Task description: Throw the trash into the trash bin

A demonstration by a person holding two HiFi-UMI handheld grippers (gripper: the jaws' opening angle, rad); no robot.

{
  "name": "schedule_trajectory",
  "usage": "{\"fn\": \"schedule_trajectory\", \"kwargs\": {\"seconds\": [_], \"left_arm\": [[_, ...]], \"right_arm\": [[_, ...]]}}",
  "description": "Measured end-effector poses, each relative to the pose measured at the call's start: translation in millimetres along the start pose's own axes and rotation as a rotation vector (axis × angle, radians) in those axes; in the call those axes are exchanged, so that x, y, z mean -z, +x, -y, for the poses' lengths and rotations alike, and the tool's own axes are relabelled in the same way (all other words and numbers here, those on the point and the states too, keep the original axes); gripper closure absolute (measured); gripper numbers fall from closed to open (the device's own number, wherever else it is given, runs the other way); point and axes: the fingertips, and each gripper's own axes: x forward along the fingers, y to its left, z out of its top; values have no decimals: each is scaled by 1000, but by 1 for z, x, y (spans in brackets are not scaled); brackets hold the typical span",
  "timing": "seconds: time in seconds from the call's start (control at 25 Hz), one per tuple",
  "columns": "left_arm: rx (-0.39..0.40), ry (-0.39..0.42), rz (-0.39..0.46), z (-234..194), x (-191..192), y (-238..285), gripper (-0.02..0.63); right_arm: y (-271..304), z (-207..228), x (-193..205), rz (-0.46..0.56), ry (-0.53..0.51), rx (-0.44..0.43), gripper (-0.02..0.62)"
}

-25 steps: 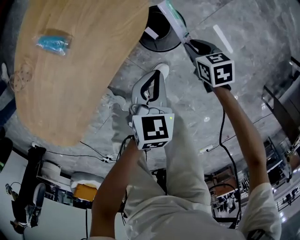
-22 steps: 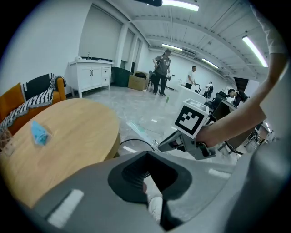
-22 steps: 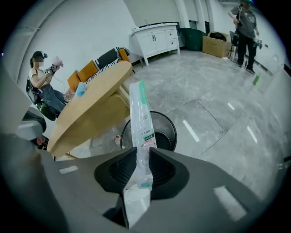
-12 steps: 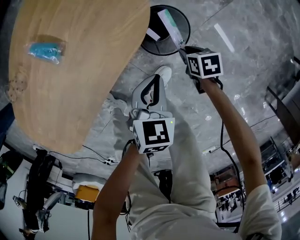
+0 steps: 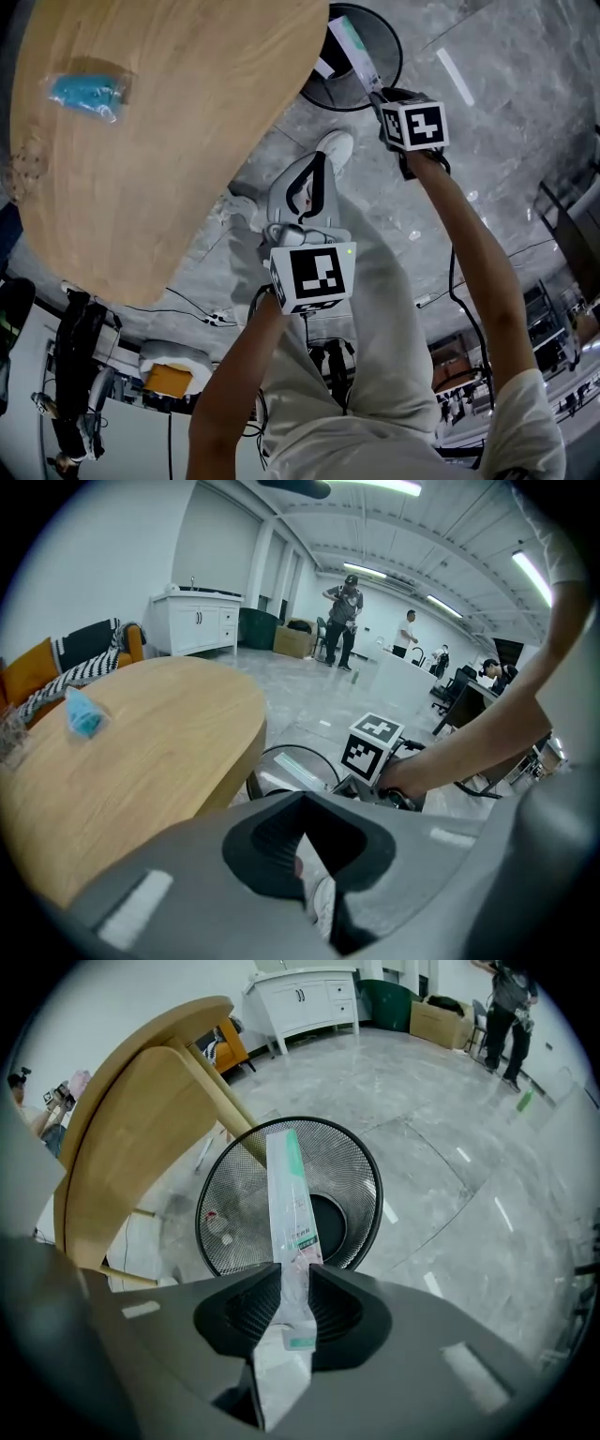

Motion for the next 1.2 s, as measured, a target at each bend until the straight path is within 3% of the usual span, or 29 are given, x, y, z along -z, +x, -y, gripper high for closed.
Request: {"fn": "schedule_trajectory", "kwargs": {"seconds": [0.24, 0.52, 0.76, 1.2], "left_arm": [[-3, -11, 4, -2, -1, -2, 606], [8, 0, 24, 4, -10, -12, 606], [18, 28, 37, 9, -24, -31, 606], [10, 53, 80, 0, -48, -79, 606]], "right_arm": [[-3, 5, -7, 14, -30, 90, 436], [-24, -12, -19, 64, -54, 70, 443], [-59, -22, -29, 121, -79, 93, 502], [-133, -57, -63, 255, -68, 100, 550]]}}
